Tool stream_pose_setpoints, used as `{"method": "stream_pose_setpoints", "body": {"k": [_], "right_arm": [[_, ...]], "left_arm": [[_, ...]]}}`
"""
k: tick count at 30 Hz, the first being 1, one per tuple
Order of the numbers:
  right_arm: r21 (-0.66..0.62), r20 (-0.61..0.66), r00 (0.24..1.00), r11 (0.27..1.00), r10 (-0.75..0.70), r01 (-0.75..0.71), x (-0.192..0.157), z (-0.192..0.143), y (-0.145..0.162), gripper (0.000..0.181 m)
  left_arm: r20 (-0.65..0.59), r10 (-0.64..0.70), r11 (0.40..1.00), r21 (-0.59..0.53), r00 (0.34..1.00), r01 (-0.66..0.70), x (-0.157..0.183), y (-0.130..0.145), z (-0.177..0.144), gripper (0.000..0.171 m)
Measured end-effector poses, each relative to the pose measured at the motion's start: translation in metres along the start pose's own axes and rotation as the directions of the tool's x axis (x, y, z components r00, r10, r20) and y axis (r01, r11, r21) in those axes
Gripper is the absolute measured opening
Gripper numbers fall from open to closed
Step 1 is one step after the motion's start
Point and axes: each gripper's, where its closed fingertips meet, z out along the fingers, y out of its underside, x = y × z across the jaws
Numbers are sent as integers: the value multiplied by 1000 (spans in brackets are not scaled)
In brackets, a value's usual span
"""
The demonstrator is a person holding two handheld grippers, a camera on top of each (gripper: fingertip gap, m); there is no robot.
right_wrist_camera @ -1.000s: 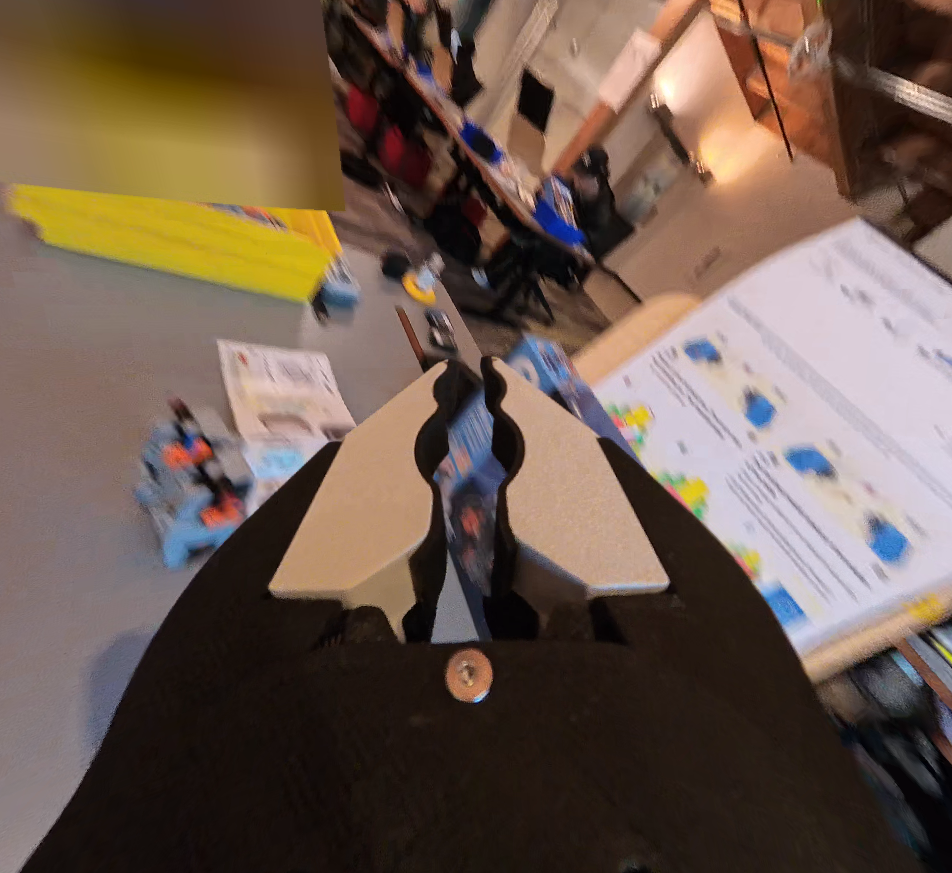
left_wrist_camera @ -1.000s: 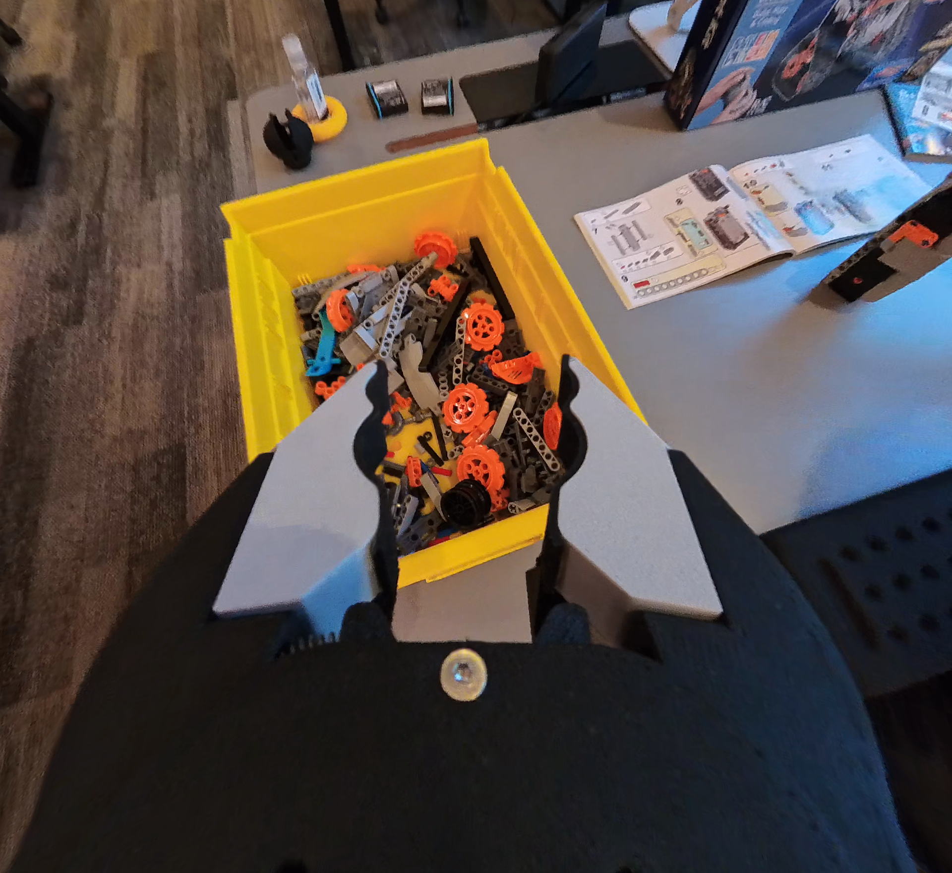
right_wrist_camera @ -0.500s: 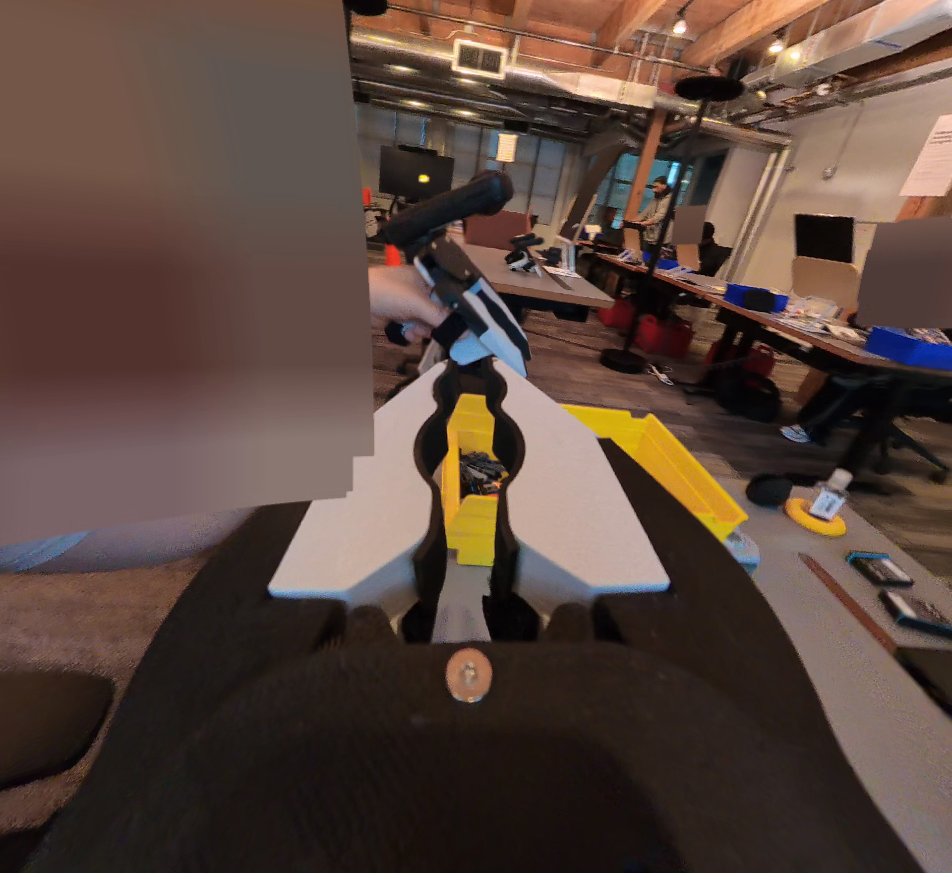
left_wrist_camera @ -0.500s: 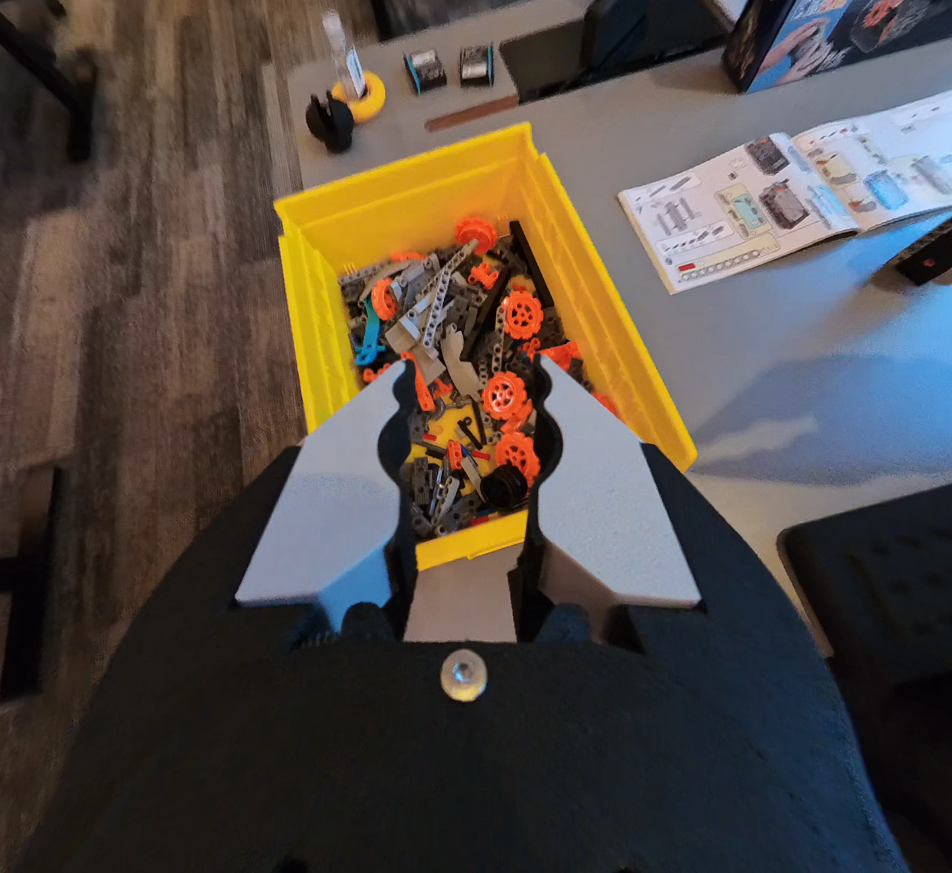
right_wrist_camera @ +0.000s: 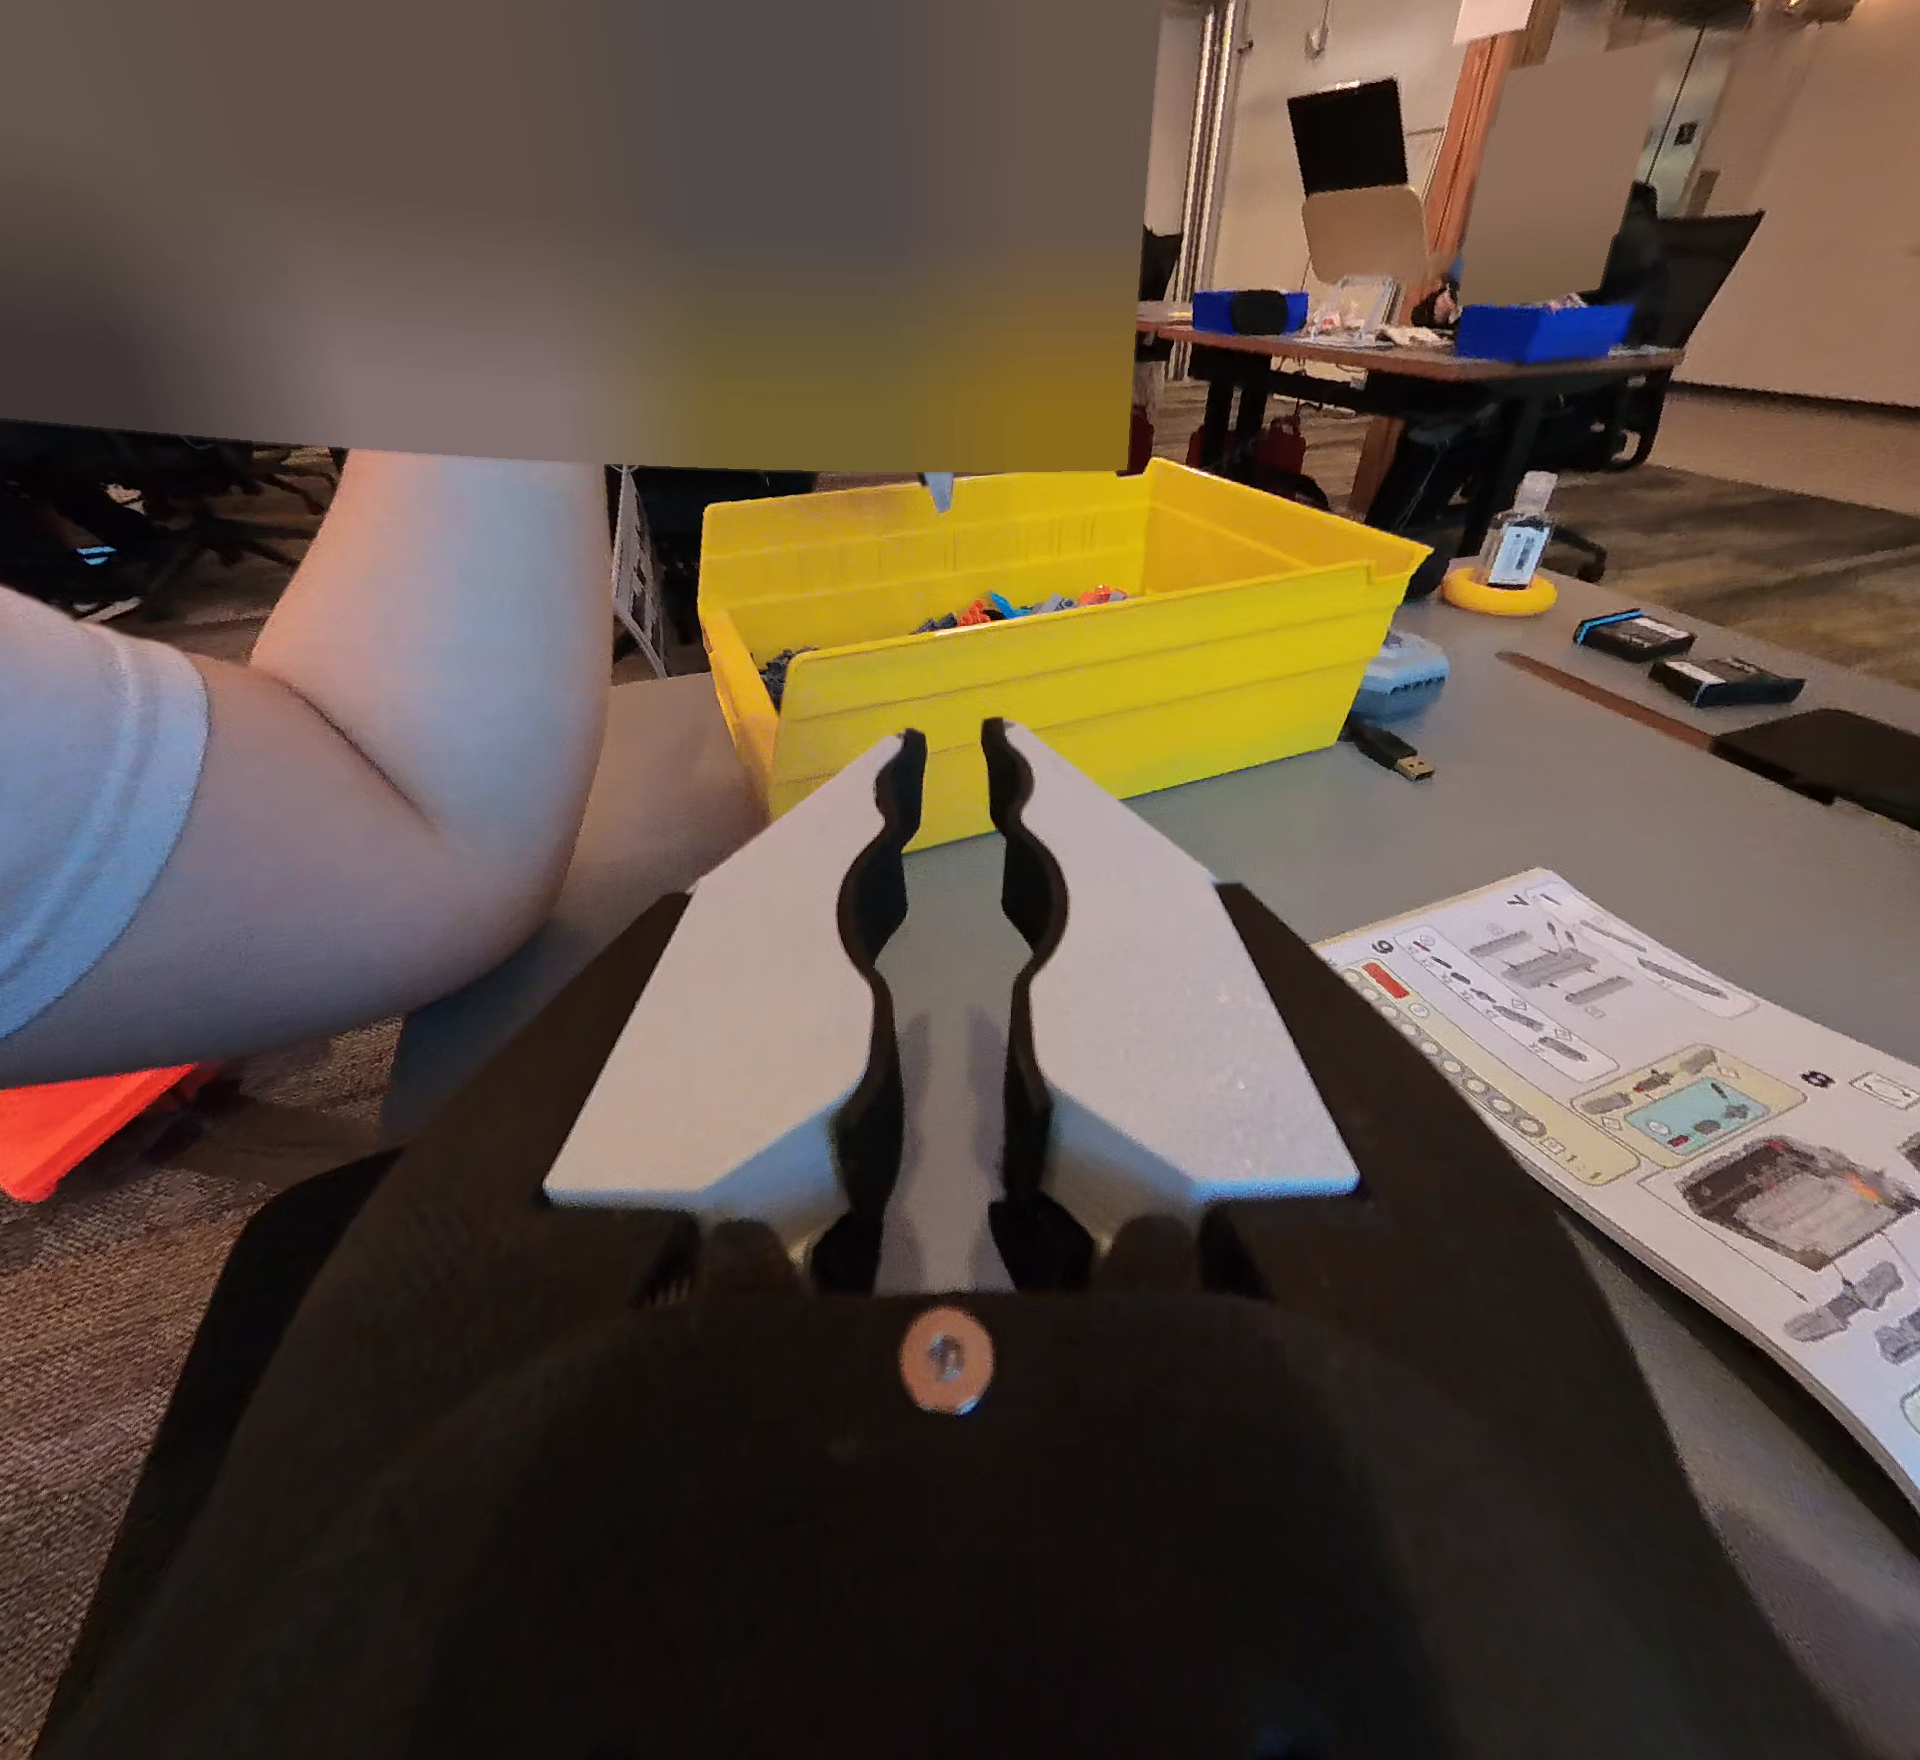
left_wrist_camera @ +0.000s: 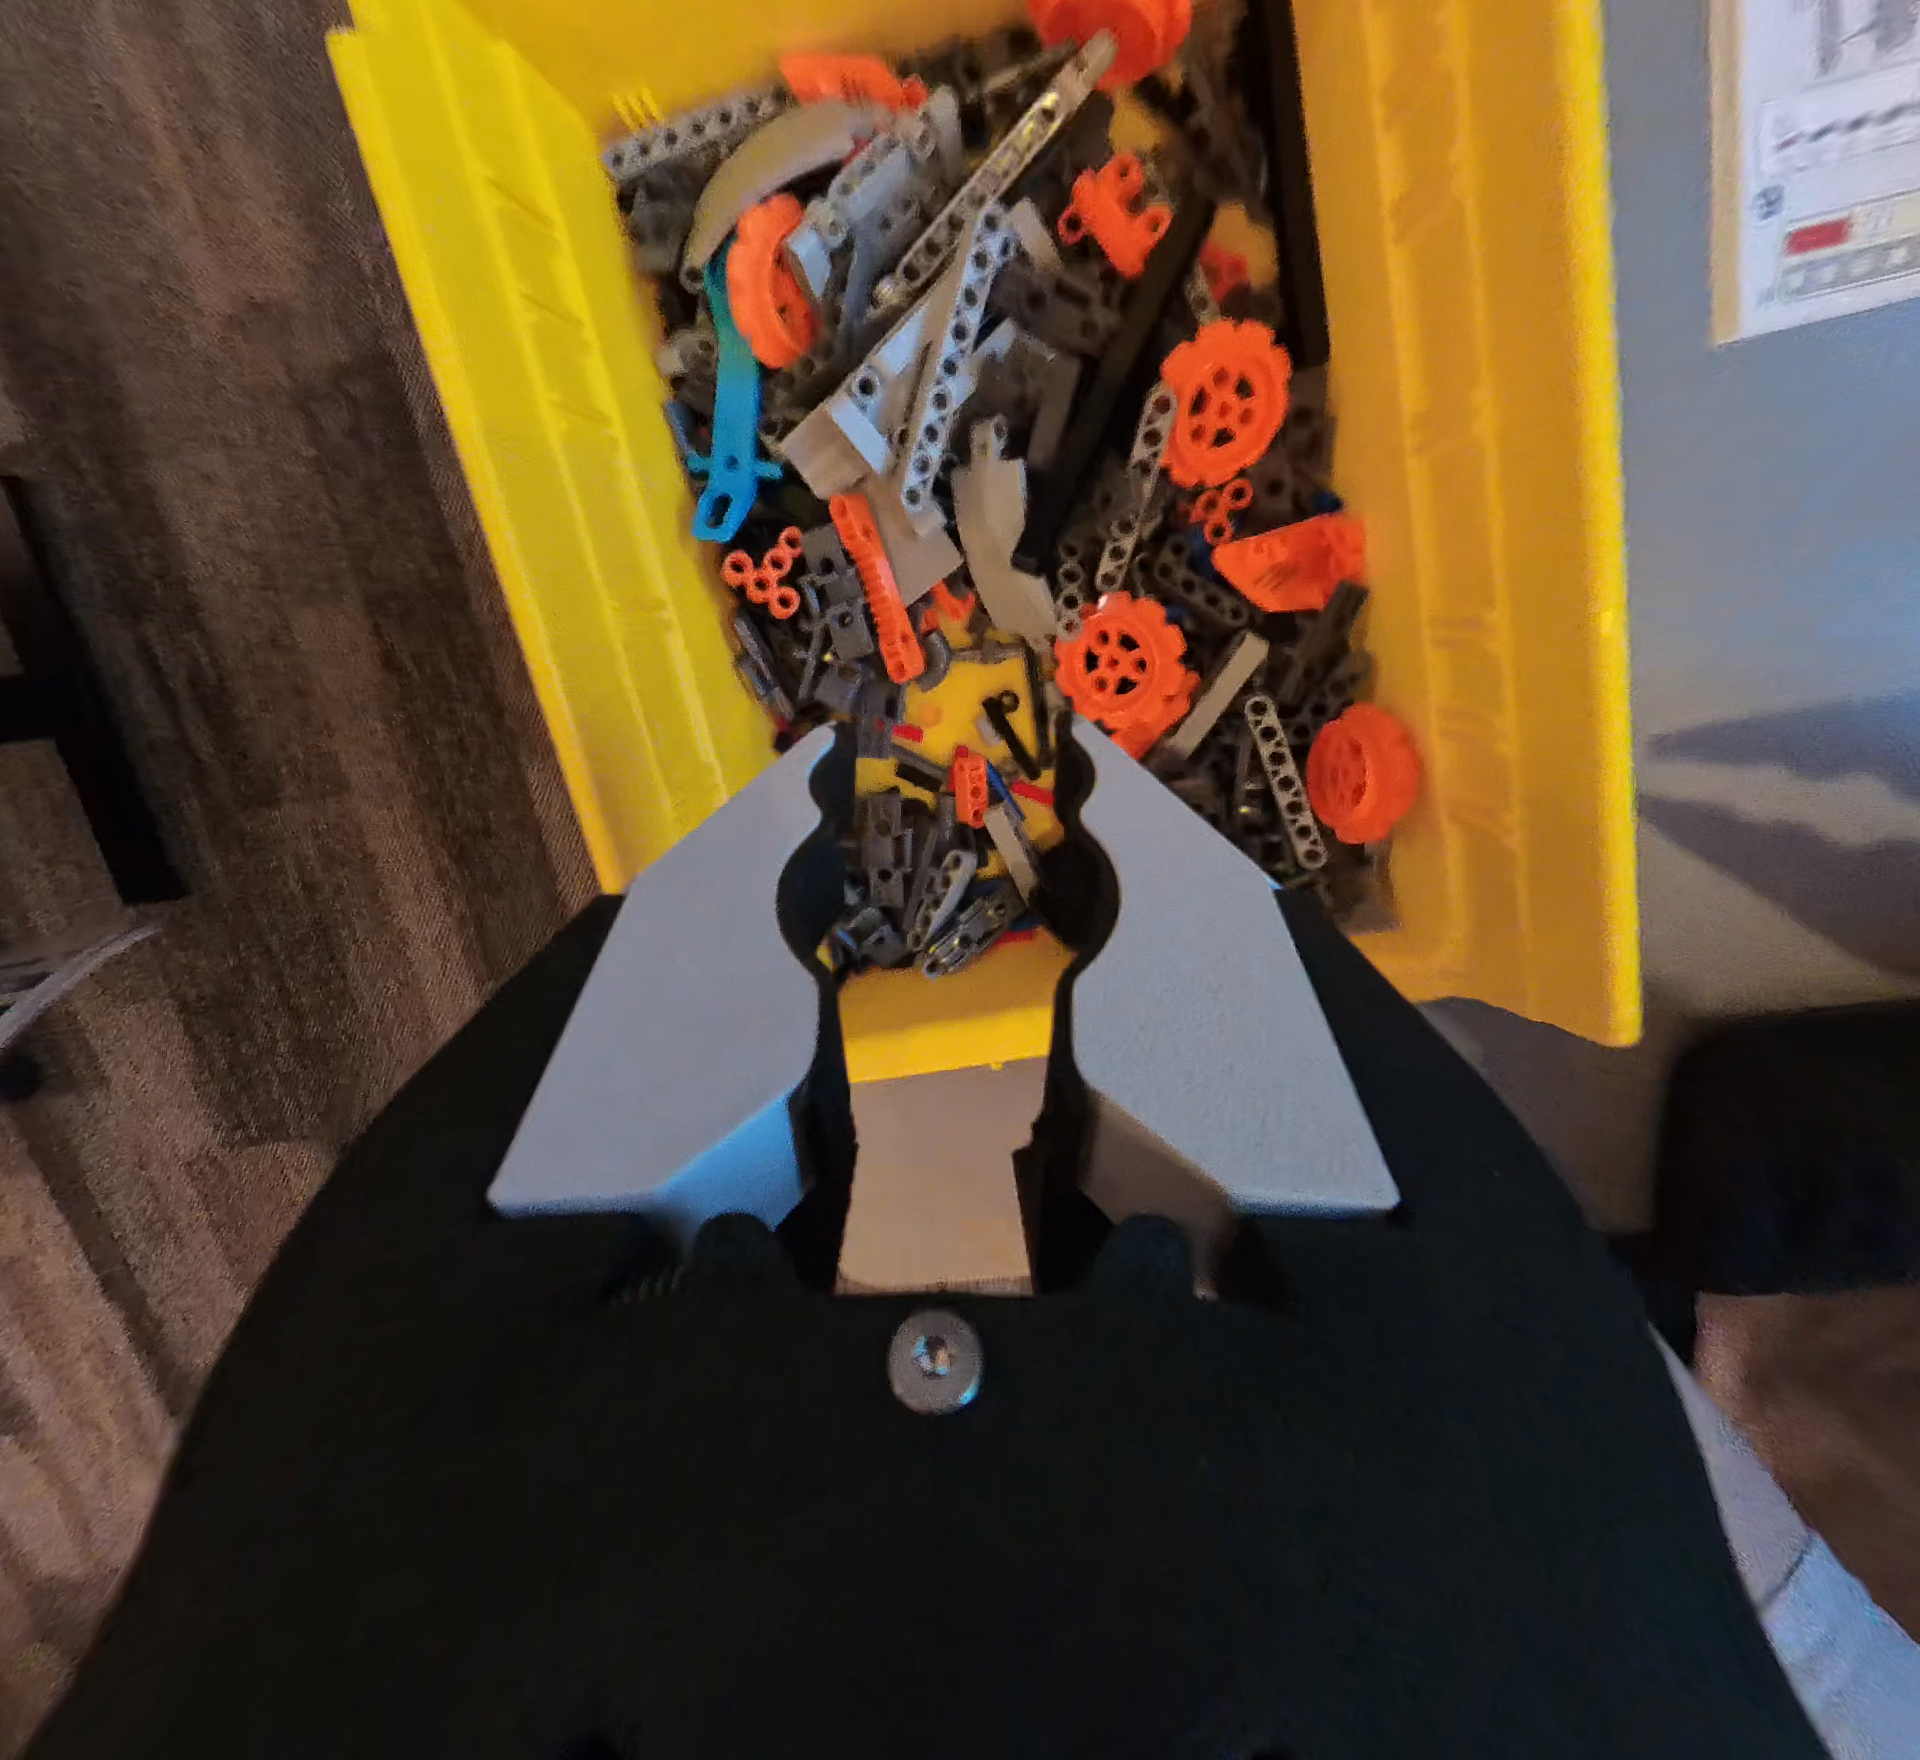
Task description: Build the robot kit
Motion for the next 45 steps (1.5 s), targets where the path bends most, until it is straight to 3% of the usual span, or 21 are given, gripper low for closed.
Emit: {"method": "stream_pose_setpoints", "body": {"k": [2,8,17,26,34,37,41,45], "right_arm": [[-29,-3,1000,1000,2,-2,2,4,7,11],[-54,38,999,998,18,-16,2,10,19,13],[-97,146,983,990,114,-100,-13,8,33,11],[-105,161,967,978,198,-182,-9,4,37,12],[-136,211,947,966,243,-218,-18,7,43,17],[-147,223,944,966,242,-213,-21,10,46,18],[-158,229,944,966,238,-205,-22,14,49,18],[-177,244,940,964,239,-199,-26,18,53,18]], "left_arm": [[-28,-11,1000,-23,1000,11,3,1,4,28],[-6,2,982,-188,1000,-3,8,21,14,31],[98,126,956,-279,987,-95,30,12,17,26],[63,155,949,-287,986,-131,29,6,30,23],[64,149,957,-260,987,-128,-2,20,22,26],[10,191,951,-248,981,-183,-4,25,23,25],[-45,140,964,-222,989,-146,-12,22,27,22],[-102,110,944,-300,989,-136,-9,26,42,22]]}}
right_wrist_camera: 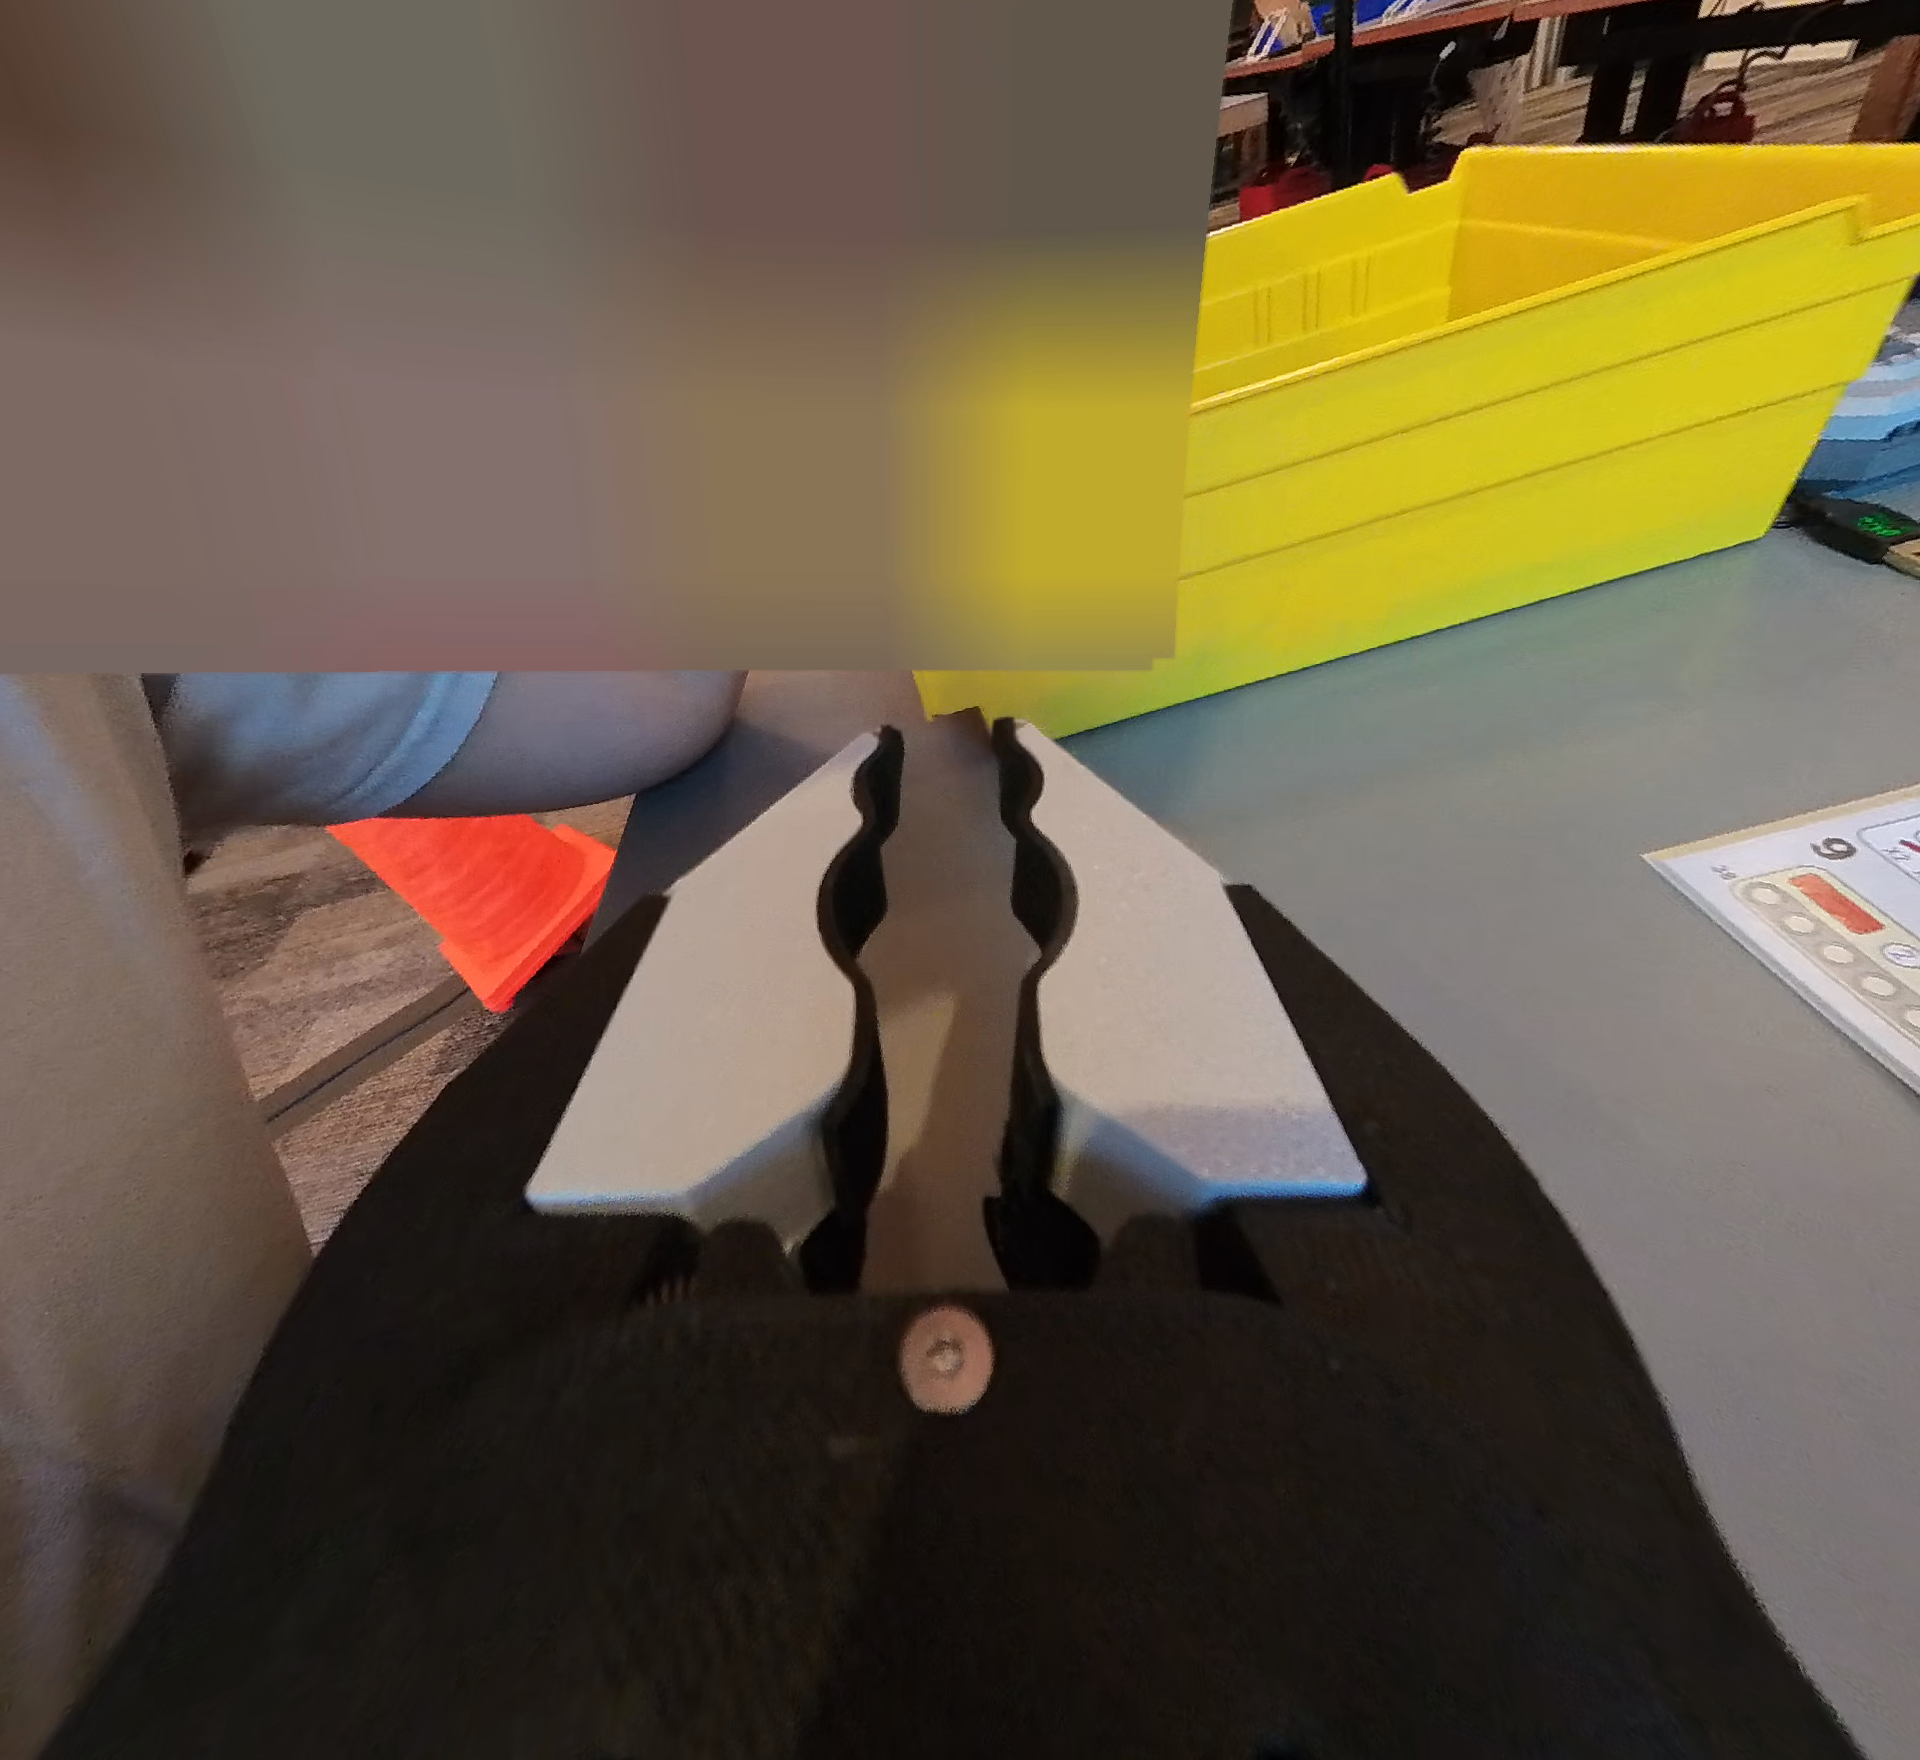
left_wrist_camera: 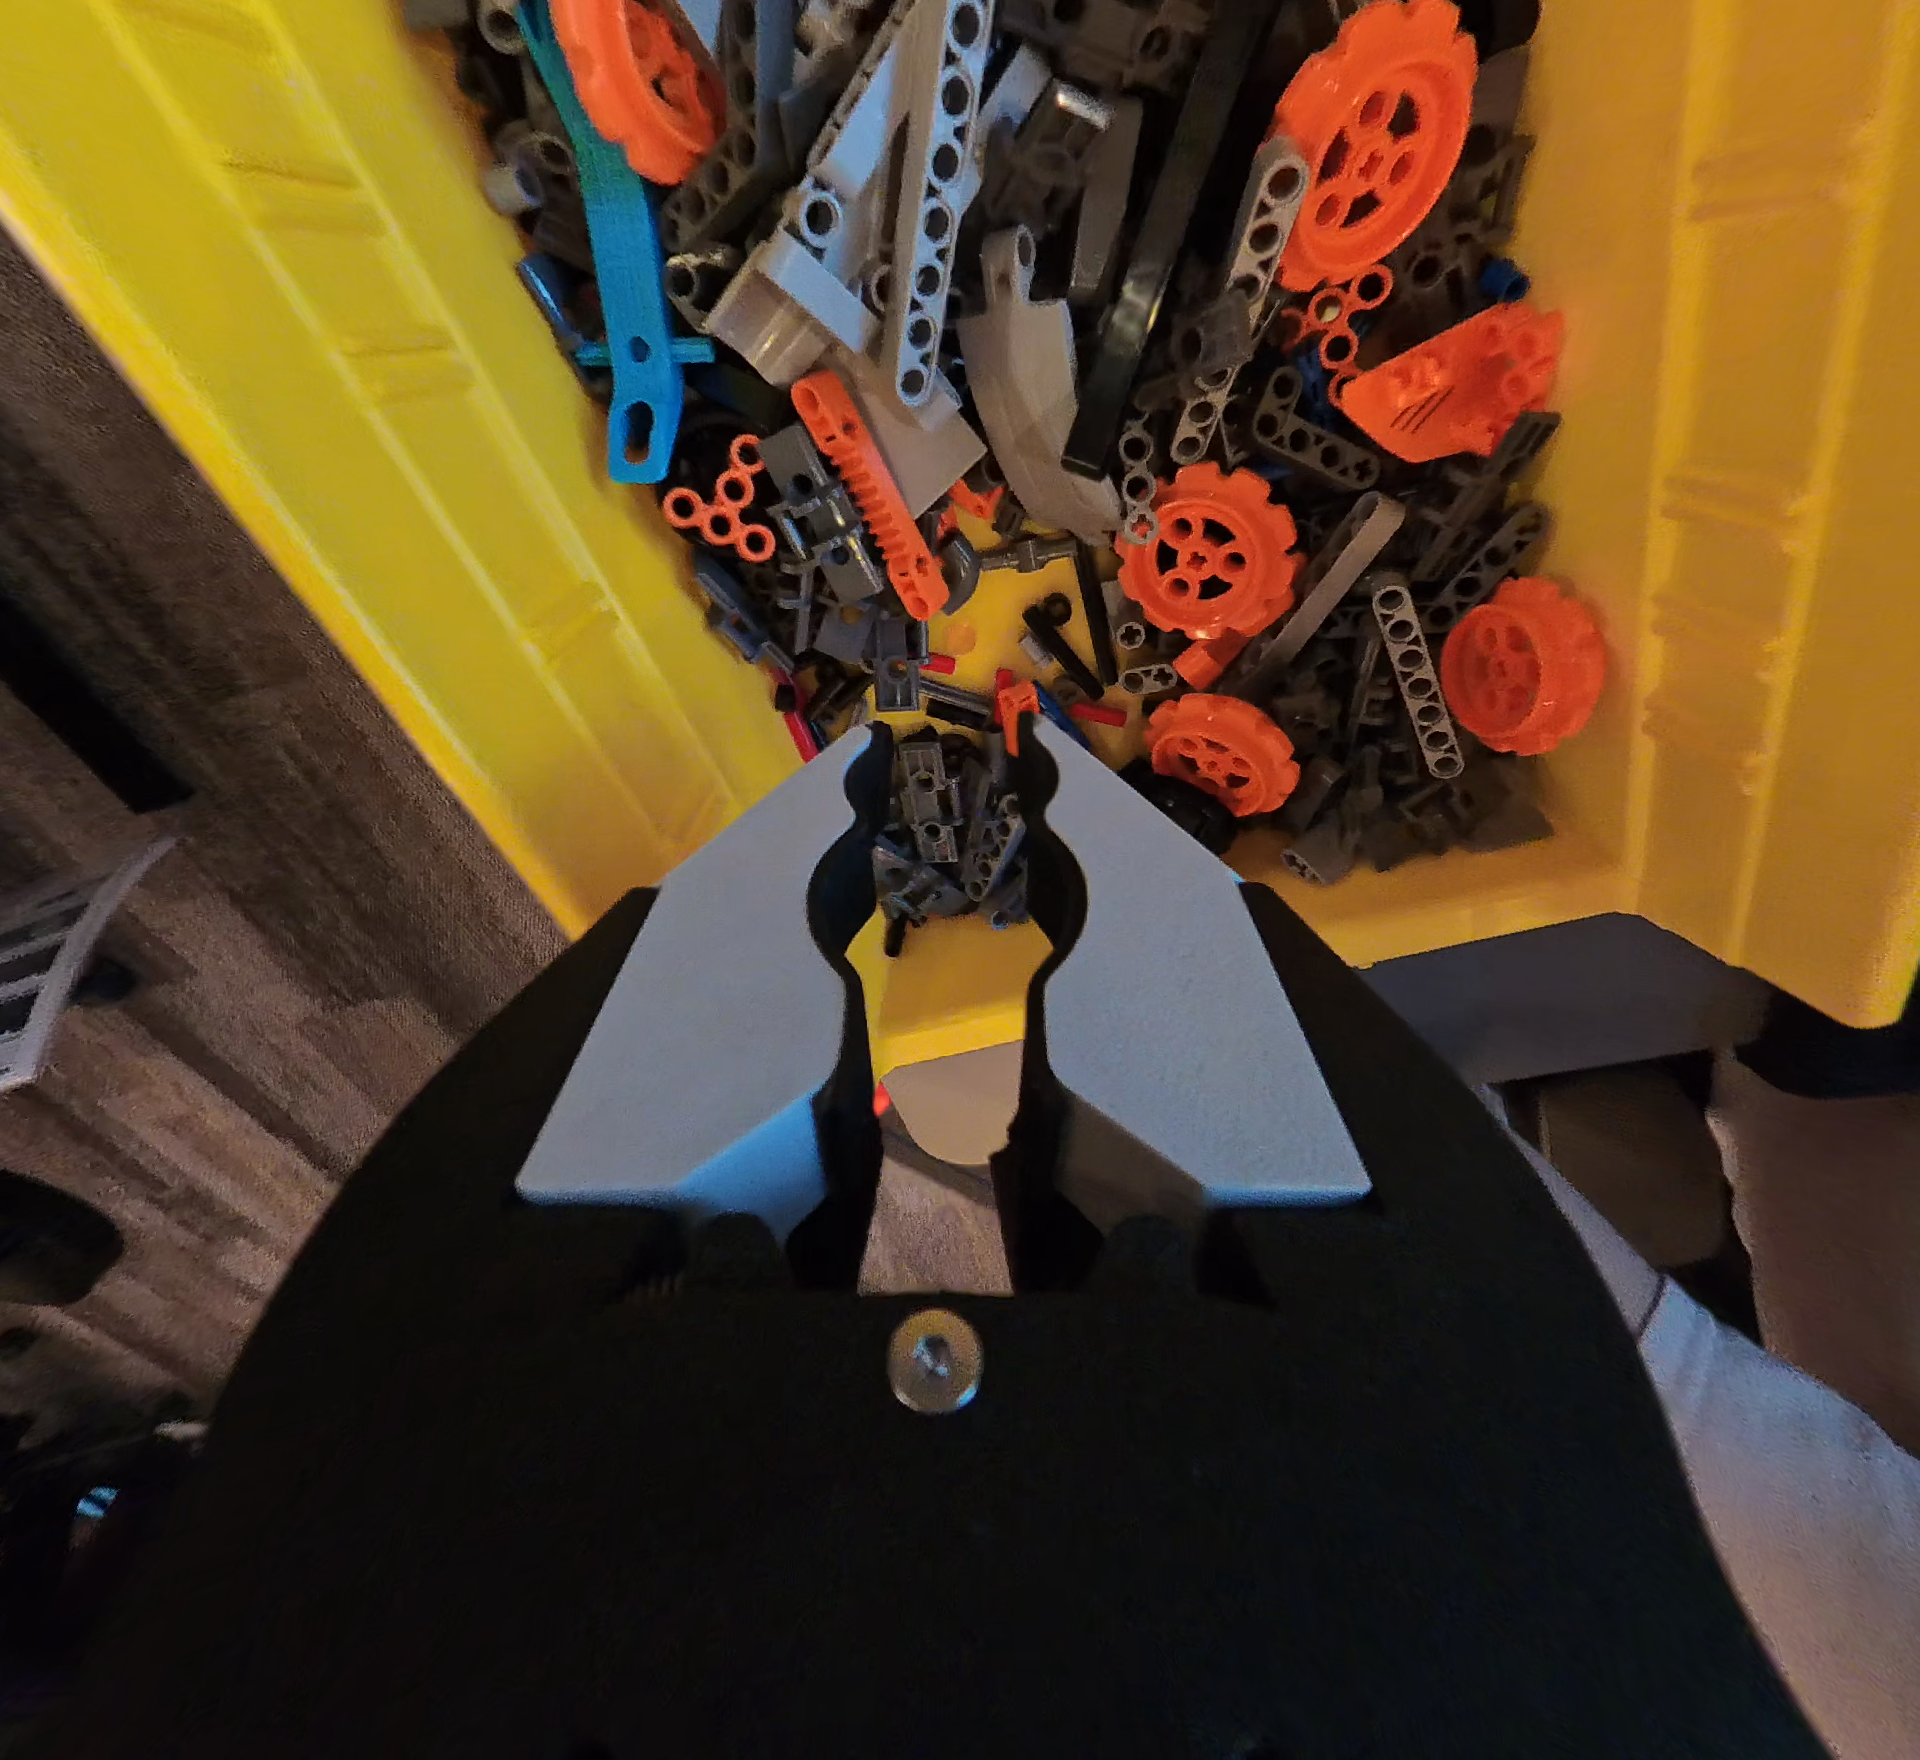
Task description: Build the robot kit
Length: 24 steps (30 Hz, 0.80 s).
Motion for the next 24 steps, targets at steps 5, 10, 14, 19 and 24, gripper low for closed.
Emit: {"method": "stream_pose_setpoints", "body": {"k": [5,10,14,19,24], "right_arm": [[-10,3,1000,1000,-3,3,0,-3,2,17],[-16,10,1000,1000,21,-20,2,-2,5,17],[-25,44,999,999,-26,27,-8,3,6,17],[-6,141,990,1000,13,-12,-24,7,5,15],[-62,185,971,988,150,-140,-29,7,11,12]], "left_arm": [[-39,72,996,-42,997,-74,17,-8,9,22],[5,121,989,-84,993,-120,28,-11,10,21],[57,133,989,-76,989,-128,32,-17,6,18],[140,135,988,-87,981,-124,31,-20,2,19],[213,61,994,-99,975,-40,26,-18,0,19]]}}
